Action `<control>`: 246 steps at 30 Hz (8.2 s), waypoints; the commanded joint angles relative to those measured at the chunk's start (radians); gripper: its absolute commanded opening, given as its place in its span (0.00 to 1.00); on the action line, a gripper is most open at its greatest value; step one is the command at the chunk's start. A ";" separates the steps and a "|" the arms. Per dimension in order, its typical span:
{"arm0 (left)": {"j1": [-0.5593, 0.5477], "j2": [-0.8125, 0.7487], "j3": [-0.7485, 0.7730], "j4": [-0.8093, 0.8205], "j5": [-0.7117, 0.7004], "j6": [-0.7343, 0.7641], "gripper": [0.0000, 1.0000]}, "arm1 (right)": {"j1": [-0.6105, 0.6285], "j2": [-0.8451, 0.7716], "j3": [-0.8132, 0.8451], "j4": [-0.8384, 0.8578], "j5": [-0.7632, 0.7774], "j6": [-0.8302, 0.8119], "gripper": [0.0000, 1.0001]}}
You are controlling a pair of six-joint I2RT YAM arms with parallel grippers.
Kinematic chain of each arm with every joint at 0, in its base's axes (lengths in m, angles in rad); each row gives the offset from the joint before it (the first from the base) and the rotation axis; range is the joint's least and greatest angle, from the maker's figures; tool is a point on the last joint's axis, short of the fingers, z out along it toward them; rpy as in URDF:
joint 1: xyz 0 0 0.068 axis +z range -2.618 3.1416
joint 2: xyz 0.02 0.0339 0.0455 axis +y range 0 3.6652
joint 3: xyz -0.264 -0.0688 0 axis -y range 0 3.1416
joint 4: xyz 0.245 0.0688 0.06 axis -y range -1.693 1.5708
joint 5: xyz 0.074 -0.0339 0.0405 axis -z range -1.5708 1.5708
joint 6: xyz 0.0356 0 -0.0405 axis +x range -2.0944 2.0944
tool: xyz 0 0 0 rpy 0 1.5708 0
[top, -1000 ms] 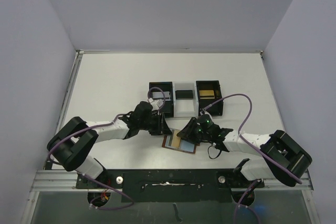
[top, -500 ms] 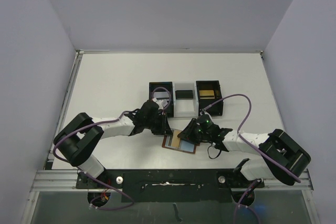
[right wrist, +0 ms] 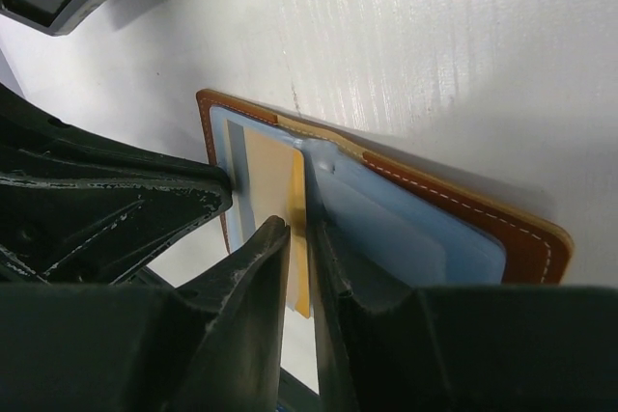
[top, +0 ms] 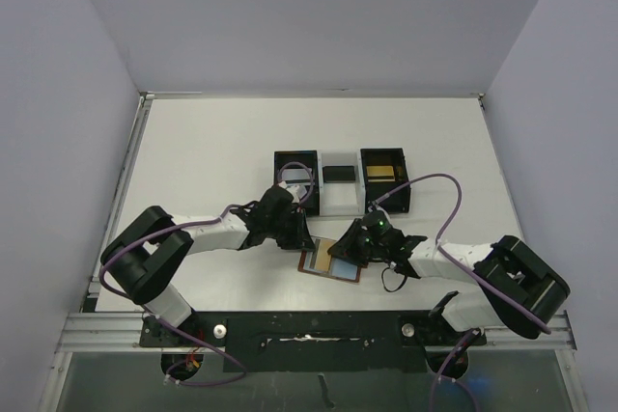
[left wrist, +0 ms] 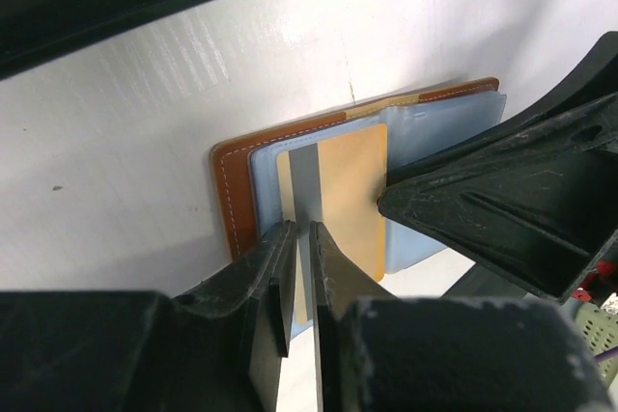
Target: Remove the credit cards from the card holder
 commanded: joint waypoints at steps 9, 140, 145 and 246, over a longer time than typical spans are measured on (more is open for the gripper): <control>-0.016 0.008 -0.028 -0.012 -0.054 -0.005 0.08 | -0.013 -0.029 0.014 -0.006 -0.005 -0.025 0.08; -0.153 0.024 0.148 -0.038 -0.075 0.066 0.22 | -0.252 -0.006 -0.021 0.017 -0.342 -0.218 0.05; -0.150 0.009 0.147 -0.149 -0.181 0.078 0.16 | -0.252 -0.025 -0.032 0.026 -0.337 -0.200 0.09; 0.330 -0.564 0.026 -0.387 -0.172 0.272 0.48 | -0.155 -0.403 0.164 -0.172 -0.075 -0.642 0.00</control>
